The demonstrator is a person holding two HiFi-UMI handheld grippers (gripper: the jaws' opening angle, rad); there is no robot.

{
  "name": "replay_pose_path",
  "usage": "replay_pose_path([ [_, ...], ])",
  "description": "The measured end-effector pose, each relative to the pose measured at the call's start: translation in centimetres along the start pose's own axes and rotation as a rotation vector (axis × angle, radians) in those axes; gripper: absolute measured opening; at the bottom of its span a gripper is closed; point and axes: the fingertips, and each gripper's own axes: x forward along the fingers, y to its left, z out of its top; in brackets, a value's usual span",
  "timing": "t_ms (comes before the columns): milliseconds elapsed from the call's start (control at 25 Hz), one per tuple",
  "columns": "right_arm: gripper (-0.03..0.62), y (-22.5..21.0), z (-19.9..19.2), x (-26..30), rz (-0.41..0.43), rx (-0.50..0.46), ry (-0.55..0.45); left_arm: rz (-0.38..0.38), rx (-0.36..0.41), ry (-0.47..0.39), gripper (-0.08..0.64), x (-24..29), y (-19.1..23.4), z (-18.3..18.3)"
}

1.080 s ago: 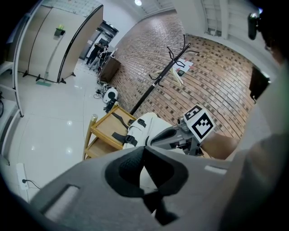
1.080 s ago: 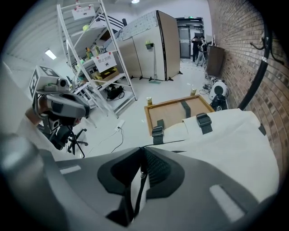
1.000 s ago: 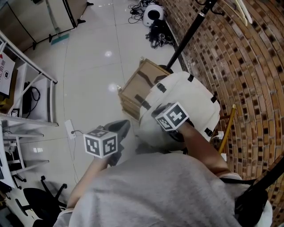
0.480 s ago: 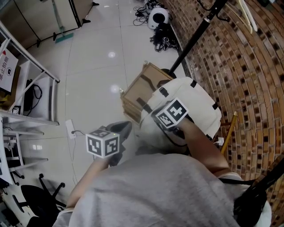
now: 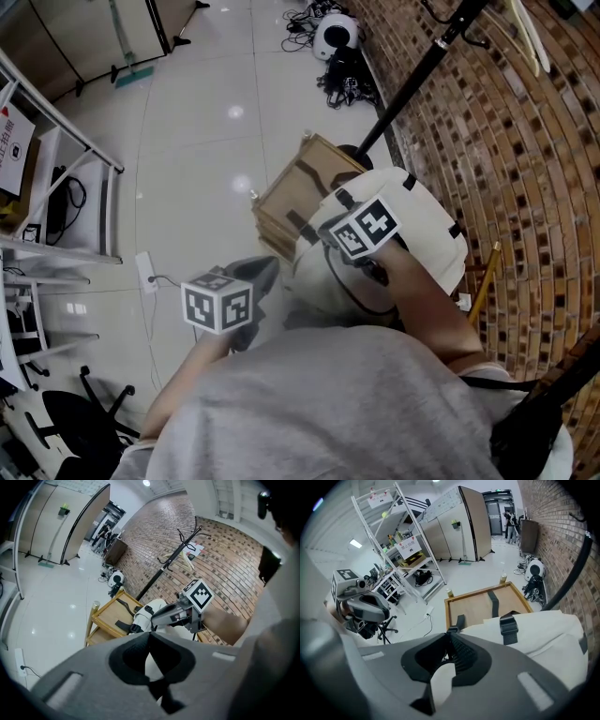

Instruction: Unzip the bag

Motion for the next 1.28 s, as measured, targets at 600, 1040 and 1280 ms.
replay_pose_path([
  [600, 0.035, -5.0, 0.5, -2.9, -0.067, 0.132, -0.104, -0.011, -0.007, 0.014, 0.0, 1.1, -0.2, 0.2],
  [1040, 0.044, -7.0, -0.7, -4.9, -0.149, 0.224, -0.183, -0.024, 0.008, 0.026, 0.0, 0.8, -1.1, -0.2],
  [1280, 0.129, -7.3, -1.3, -8.3, -0.255, 0.31, -0.306, -0.047, 0.044, 0.048, 0.0, -0.5, -2.2, -1.1],
])
